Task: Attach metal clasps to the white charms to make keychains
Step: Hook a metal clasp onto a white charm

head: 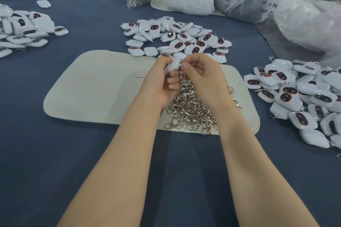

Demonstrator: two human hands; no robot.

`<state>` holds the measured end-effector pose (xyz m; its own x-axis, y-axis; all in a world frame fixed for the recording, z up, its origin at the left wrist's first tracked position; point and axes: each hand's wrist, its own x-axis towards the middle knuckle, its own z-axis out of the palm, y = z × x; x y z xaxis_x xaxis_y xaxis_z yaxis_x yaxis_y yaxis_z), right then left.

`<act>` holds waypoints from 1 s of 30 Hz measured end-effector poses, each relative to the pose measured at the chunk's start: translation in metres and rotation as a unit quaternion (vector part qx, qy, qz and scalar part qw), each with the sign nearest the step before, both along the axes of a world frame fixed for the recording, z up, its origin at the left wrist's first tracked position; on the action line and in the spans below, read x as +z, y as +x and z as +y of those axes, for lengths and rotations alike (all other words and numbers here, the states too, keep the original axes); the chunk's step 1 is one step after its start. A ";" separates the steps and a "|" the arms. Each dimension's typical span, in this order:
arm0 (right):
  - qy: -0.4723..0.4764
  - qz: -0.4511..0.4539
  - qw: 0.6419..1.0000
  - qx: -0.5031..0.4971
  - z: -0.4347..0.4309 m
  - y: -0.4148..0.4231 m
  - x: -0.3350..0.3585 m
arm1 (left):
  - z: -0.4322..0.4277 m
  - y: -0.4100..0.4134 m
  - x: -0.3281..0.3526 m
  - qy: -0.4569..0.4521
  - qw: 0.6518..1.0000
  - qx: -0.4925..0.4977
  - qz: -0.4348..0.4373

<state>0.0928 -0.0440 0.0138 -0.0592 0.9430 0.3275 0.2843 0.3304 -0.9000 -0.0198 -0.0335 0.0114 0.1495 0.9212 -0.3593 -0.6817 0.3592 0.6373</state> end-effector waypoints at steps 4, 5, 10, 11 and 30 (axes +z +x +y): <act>-0.014 -0.029 0.999 -0.015 0.001 -0.001 -0.002 | 0.000 0.003 -0.001 0.030 0.994 0.051 0.090; -0.018 -0.031 0.999 -0.014 0.001 -0.001 -0.003 | 0.000 0.003 -0.001 0.050 0.986 0.078 0.141; -0.029 -0.022 0.999 -0.013 0.000 0.002 -0.002 | -0.003 0.007 0.000 0.145 0.907 0.194 0.344; -0.032 -0.021 0.999 -0.013 0.000 0.003 -0.002 | -0.004 0.008 -0.001 0.170 0.891 0.205 0.367; -0.109 0.102 0.988 0.048 0.004 0.007 -0.004 | -0.001 0.007 -0.004 0.188 0.888 0.175 0.381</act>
